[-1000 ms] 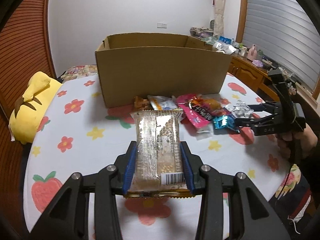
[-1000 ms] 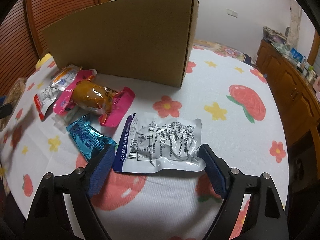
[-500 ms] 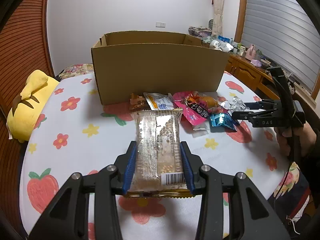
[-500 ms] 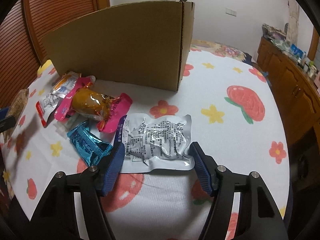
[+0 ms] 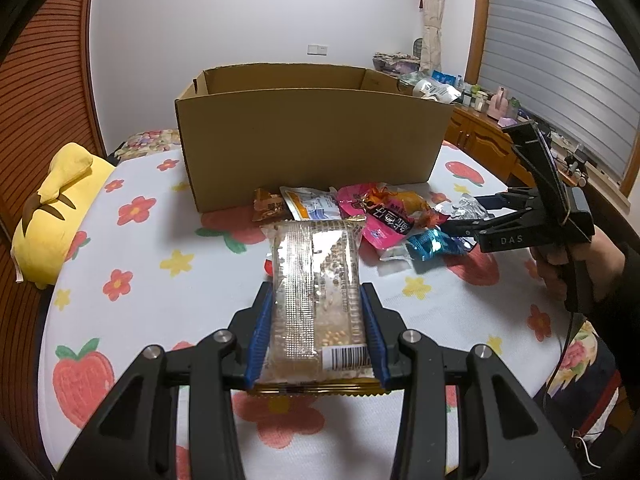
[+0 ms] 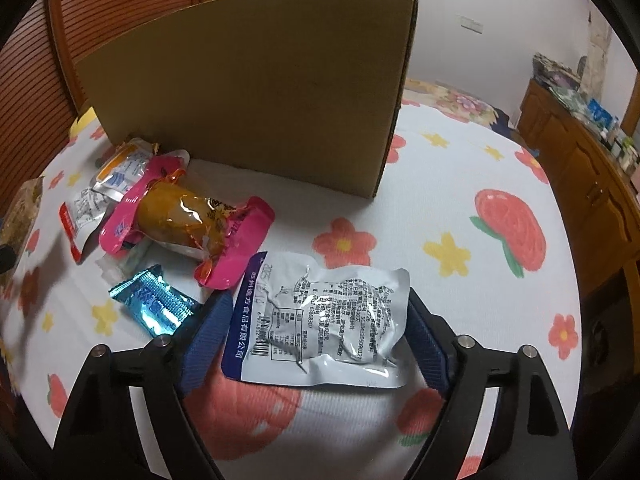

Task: Organize snacks
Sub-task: 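Lift the biscuit pack with the left tool while the right tool grasps the silver packet, then carry both packs toward the open box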

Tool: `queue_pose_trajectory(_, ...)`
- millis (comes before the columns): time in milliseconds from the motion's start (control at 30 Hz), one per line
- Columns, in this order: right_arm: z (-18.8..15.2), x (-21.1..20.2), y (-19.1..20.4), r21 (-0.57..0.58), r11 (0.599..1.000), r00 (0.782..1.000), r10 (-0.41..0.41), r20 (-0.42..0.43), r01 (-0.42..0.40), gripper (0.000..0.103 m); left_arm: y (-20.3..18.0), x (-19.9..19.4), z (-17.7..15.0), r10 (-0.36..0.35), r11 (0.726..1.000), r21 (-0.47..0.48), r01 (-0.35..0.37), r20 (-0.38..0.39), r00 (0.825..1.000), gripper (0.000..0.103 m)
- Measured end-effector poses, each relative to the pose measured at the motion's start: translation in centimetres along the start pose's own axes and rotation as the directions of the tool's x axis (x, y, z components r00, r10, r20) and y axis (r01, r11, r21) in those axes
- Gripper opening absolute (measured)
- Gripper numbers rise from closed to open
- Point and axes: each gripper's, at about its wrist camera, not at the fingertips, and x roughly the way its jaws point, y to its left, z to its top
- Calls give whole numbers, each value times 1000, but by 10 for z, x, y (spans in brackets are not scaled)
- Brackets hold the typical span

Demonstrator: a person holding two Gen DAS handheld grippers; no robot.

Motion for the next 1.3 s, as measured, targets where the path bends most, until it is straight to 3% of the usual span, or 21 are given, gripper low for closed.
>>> queue_pose_trajectory(67,-2,-2,-2,6,1000,1000,10,4,-10,75,0,0,-1,0,1000,-2,0,-1,1000,41)
queue_pose_trajectory(133,-2,-5,-7,28,999,1000,21,16,-21,61,0,0,-1,-2,1000,-4,2,-1,1000,41)
queue_pose_trajectory(300,-6,-10,-11,37,998,999,44,25,-45,59,-3,0,-1,-7,1000,-2,7,-1,1000,41)
queue_pose_trajectory(467,-8,-20,-9,48,998,998,43,50,-46,49,-3,0,0,-6,1000,0,6,0,1000,41)
queue_pose_trajectory(567,-8,-29,-11,56,997,996,55,72,-60,37,-3,0,0,-7,1000,-2,7,2,1000,41)
queue_pose_trajectory(633,-6,-38,-15,74,994,993,67,93,-74,24,-4,-1,1,-8,1000,-3,8,4,1000,41)
queue_pose_trajectory(733,-3,-47,-14,72,995,992,68,107,-76,16,-5,-2,1,-11,1000,-1,11,7,1000,41)
queue_pose_trajectory(1300,4,-85,12,-38,999,987,17,159,-11,14,-7,-8,18,-14,1000,13,13,41,999,41)
